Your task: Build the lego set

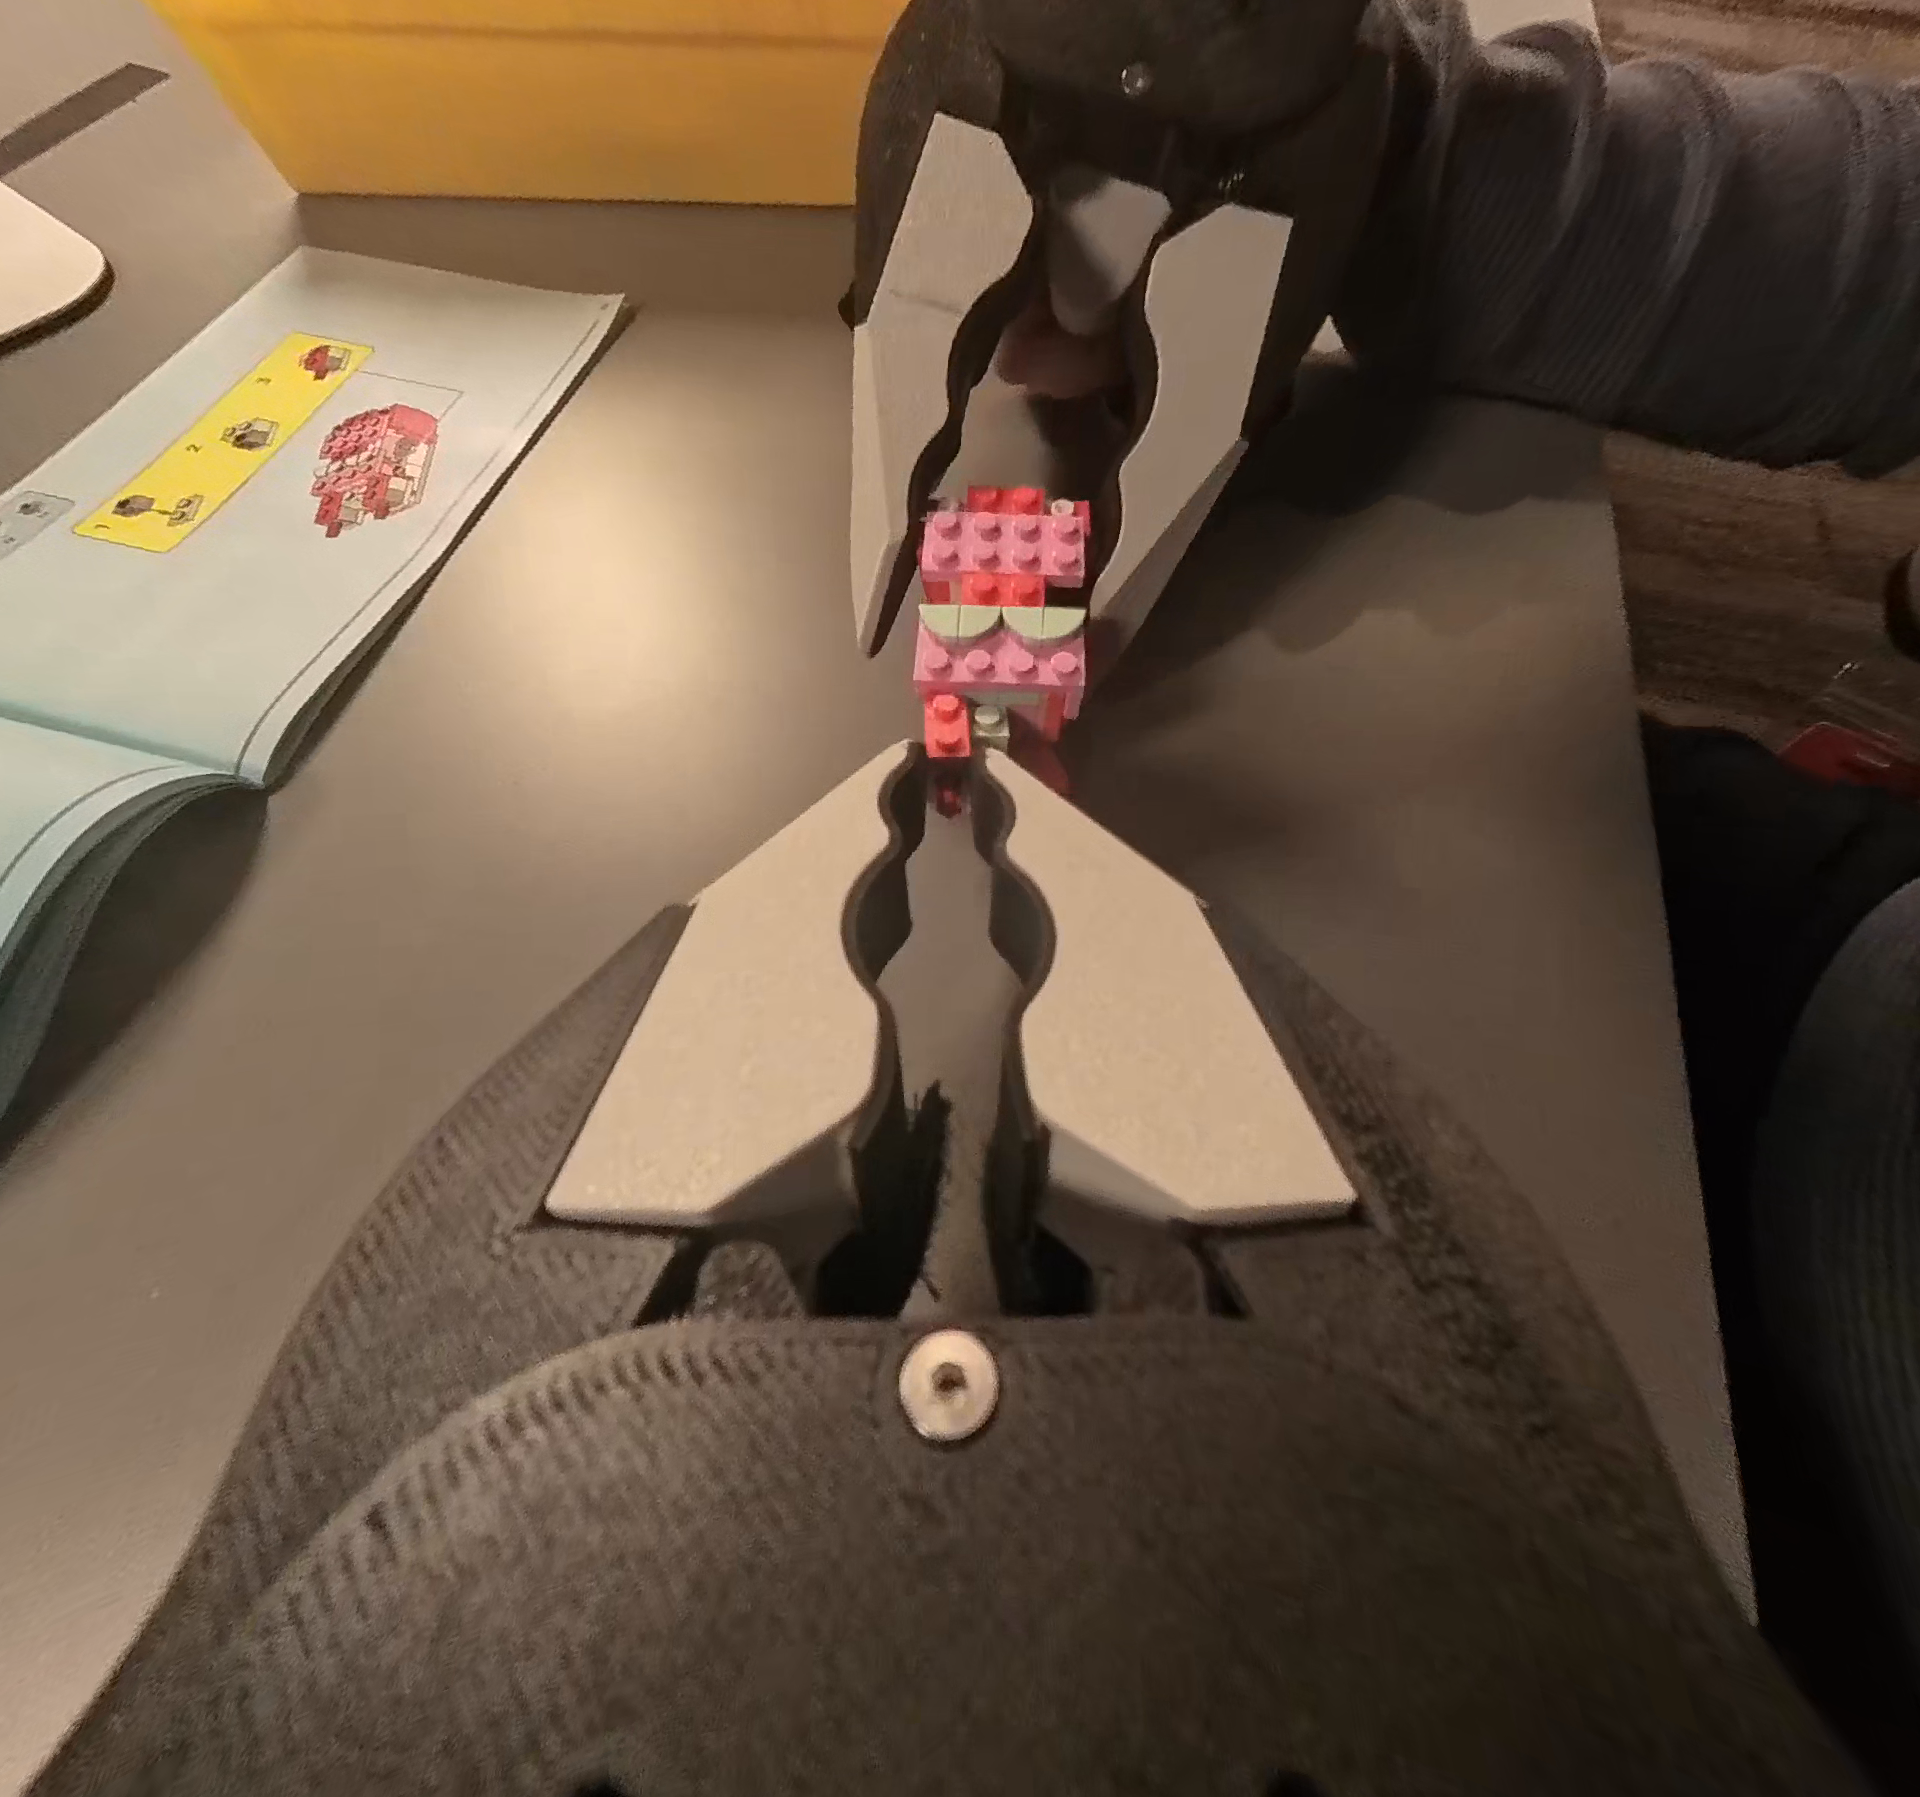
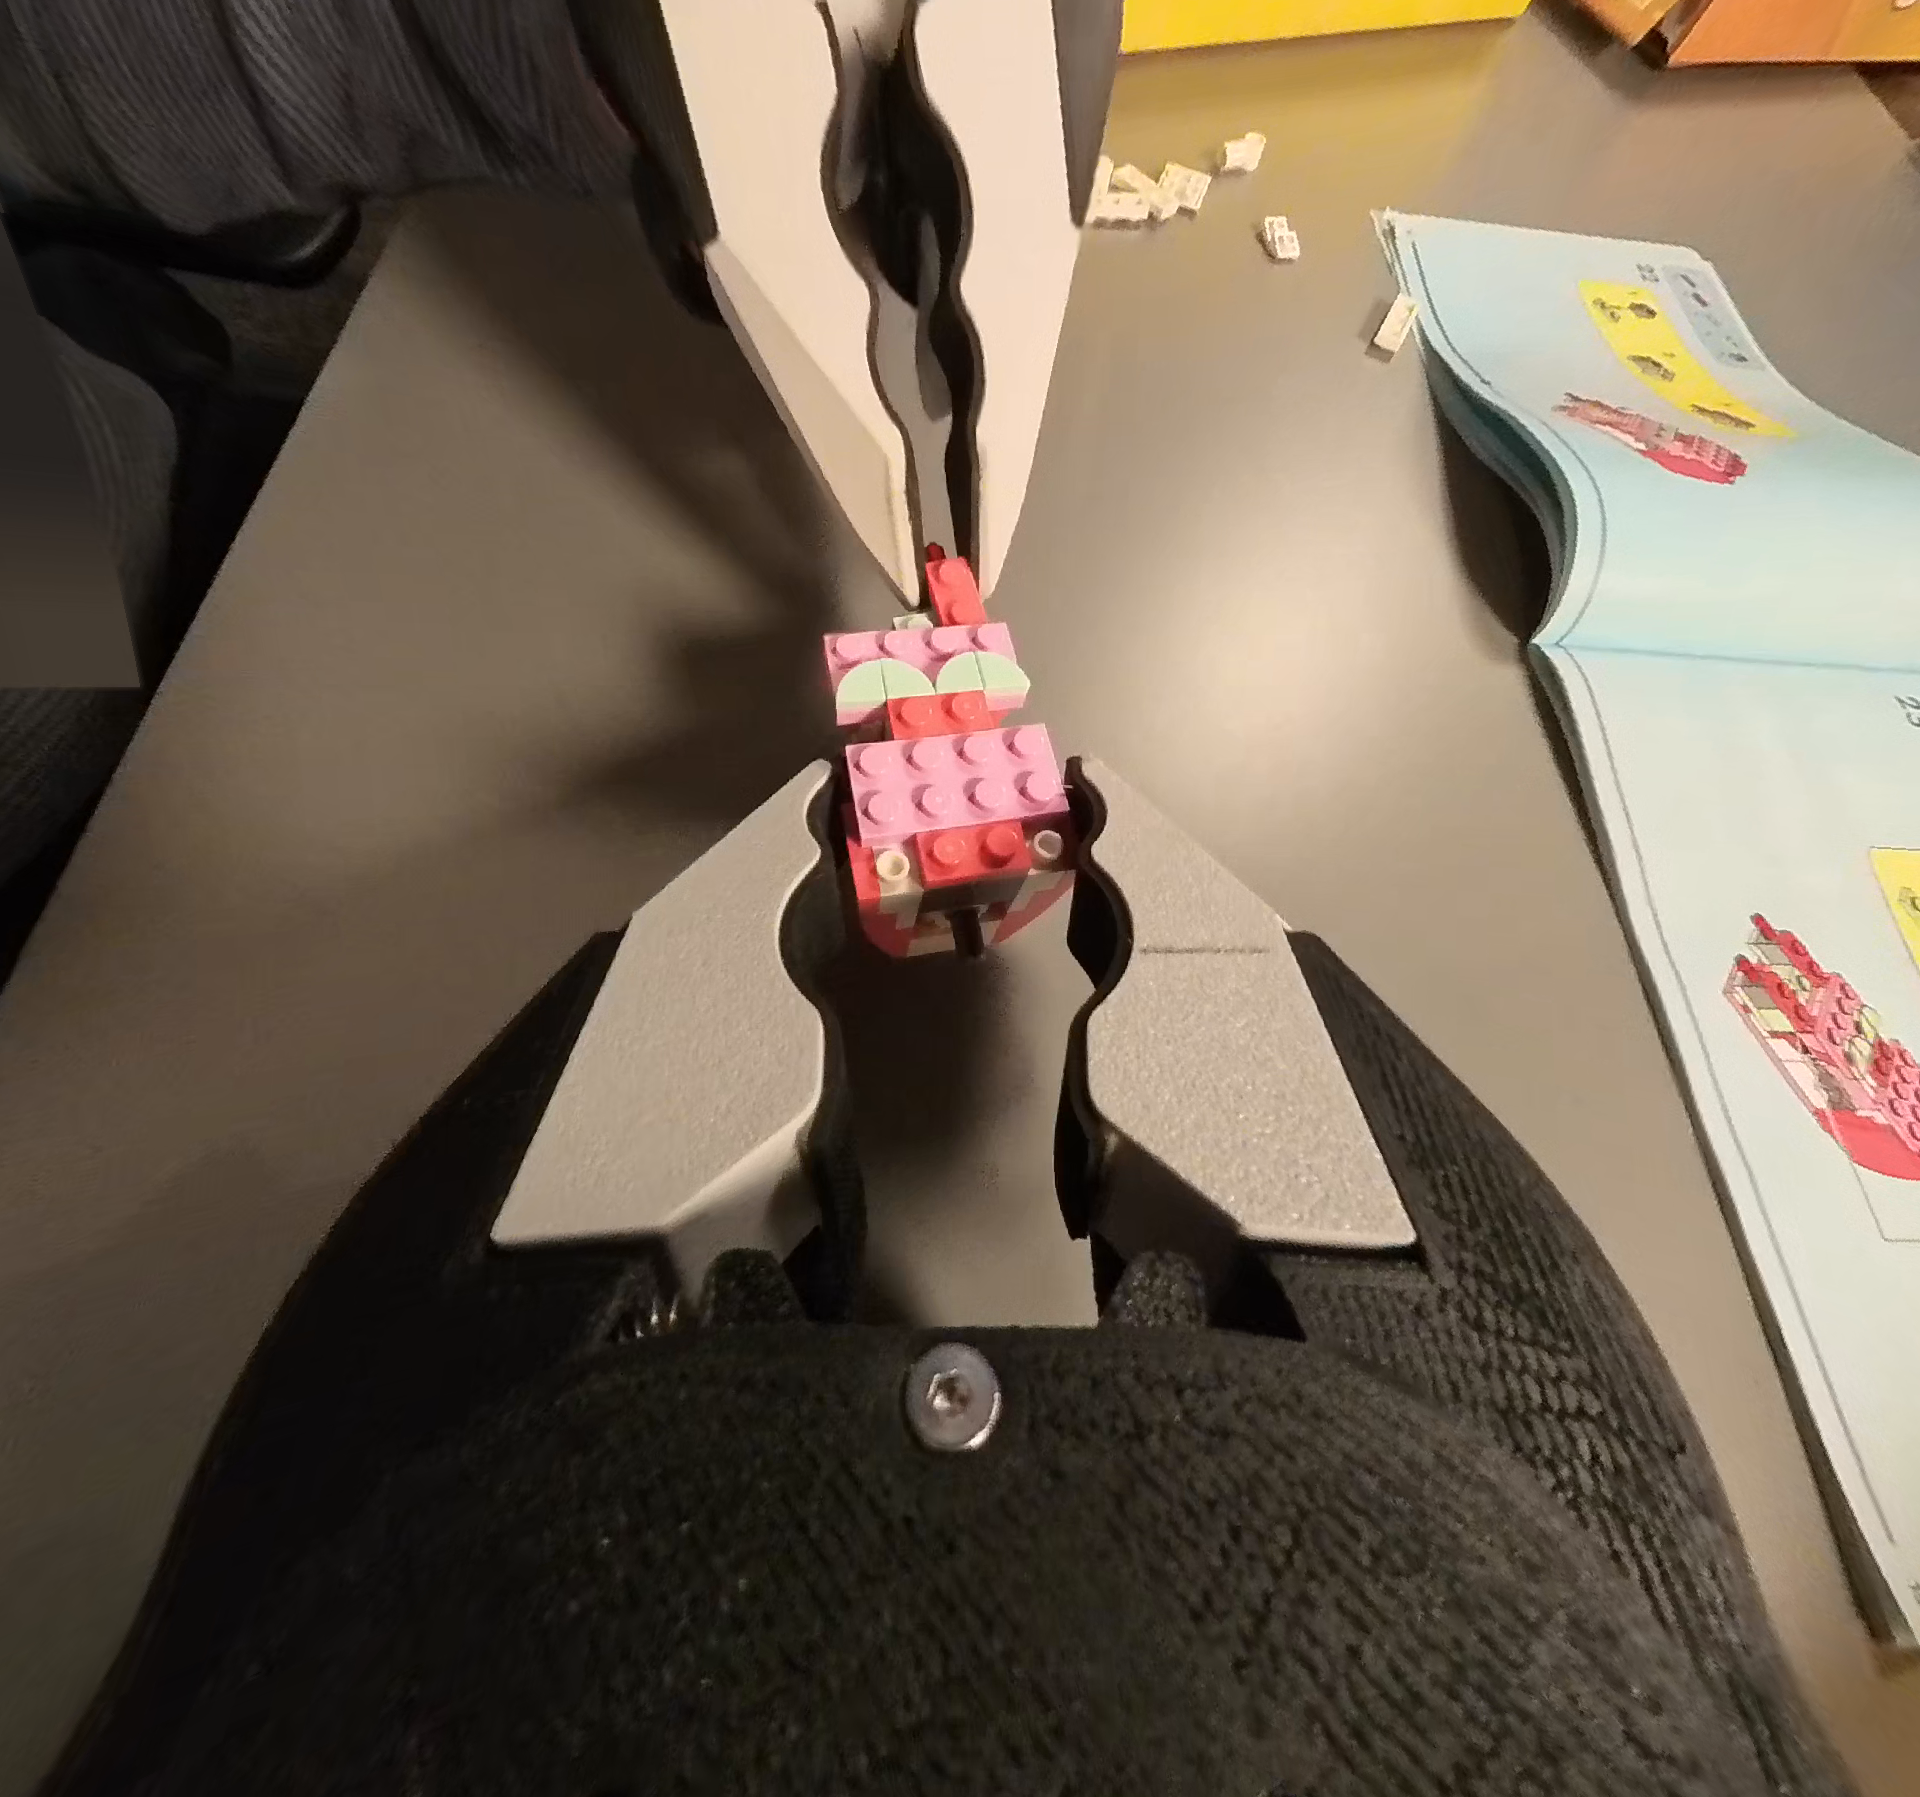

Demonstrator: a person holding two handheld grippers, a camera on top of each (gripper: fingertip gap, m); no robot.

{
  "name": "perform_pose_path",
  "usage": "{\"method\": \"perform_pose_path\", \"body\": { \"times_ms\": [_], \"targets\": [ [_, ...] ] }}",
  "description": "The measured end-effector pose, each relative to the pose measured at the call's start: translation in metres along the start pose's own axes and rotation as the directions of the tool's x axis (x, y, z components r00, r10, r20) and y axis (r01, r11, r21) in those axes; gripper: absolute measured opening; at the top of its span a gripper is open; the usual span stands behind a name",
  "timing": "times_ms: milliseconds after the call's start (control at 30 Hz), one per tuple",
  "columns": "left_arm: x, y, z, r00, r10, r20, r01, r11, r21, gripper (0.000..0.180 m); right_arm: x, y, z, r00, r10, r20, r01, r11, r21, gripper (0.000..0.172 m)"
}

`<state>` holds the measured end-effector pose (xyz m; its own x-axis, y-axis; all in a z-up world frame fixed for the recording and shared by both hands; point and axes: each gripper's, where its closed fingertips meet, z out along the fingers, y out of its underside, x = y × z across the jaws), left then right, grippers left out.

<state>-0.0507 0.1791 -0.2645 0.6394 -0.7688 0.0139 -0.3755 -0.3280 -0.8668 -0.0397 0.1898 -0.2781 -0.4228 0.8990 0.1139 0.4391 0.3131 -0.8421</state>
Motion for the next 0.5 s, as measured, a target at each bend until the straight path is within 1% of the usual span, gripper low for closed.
{"method": "perform_pose_path", "body": {
  "times_ms": [133, 500],
  "targets": [
    [0.0006, 0.0086, 0.0045, 1.0, 0.027, 0.011, -0.026, 0.998, -0.052, 0.007, -0.0011, 0.0063, 0.0028, 1.0, -0.017, -0.002, 0.017, 0.999, -0.045, 0.04],
    [0.0025, 0.0106, 0.0089, 1.0, 0.026, -0.003, -0.026, 0.998, -0.065, 0.009, -0.0017, 0.0095, 0.003, 1.0, -0.007, 0.006, 0.008, 0.998, -0.063, 0.04]
  ]
}}
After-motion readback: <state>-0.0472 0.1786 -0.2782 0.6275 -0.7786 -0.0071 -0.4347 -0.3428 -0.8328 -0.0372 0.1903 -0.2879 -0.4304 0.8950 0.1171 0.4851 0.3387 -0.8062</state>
